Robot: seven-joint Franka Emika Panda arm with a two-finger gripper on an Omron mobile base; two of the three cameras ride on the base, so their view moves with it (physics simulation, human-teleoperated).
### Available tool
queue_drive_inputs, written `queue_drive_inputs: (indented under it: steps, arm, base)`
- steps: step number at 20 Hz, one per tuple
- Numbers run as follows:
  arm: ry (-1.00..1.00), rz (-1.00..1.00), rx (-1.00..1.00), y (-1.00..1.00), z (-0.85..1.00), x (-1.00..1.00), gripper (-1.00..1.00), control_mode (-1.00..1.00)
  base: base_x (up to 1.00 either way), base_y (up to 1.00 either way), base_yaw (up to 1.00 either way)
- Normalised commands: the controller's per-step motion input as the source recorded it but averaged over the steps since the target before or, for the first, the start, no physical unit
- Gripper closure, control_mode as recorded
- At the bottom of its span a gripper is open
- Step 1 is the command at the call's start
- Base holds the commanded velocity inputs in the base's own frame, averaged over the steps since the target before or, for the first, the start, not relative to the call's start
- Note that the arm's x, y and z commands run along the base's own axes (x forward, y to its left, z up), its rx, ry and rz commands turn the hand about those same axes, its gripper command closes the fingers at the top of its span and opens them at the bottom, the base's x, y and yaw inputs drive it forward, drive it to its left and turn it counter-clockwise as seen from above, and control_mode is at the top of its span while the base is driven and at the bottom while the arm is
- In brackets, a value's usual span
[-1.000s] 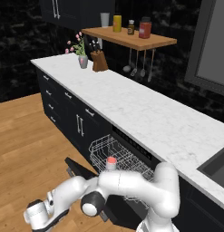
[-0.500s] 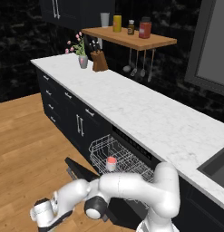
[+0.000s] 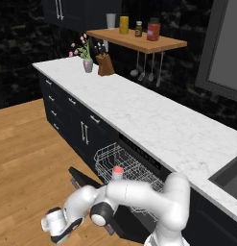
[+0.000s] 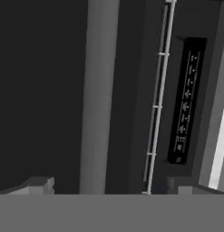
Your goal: Pick up the cup and bowl from the counter, place them in the dishwasher, and close the dishwasher door.
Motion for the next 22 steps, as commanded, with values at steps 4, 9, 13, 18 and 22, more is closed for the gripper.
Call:
queue_drive_inputs:
  steps: [4, 9, 13, 18, 22]
  arm:
    - [0.0, -0.01, -0.11, -0.07, -0.52, 0.51, -1.0, -1.0]
    - [0.0, -0.05, -0.19, -0.32, -0.29, 0.52, -1.0, -1.0]
    - [0.0, -0.07, -0.21, -0.57, -0.04, 0.54, -1.0, -1.0]
    - [-0.06, -0.1, -0.24, -0.86, 0.15, 0.53, -1.0, -1.0]
    - [-0.07, -0.14, -0.29, -1.0, 0.41, 0.62, -1.0, -1.0]
  base:
    - [0.0, 0.0, 0.0]
    - [0.0, 0.0, 0.0]
    - [0.0, 0.0, 0.0]
    - [0.0, 0.0, 0.0]
    - [0.0, 0.0, 0.0]
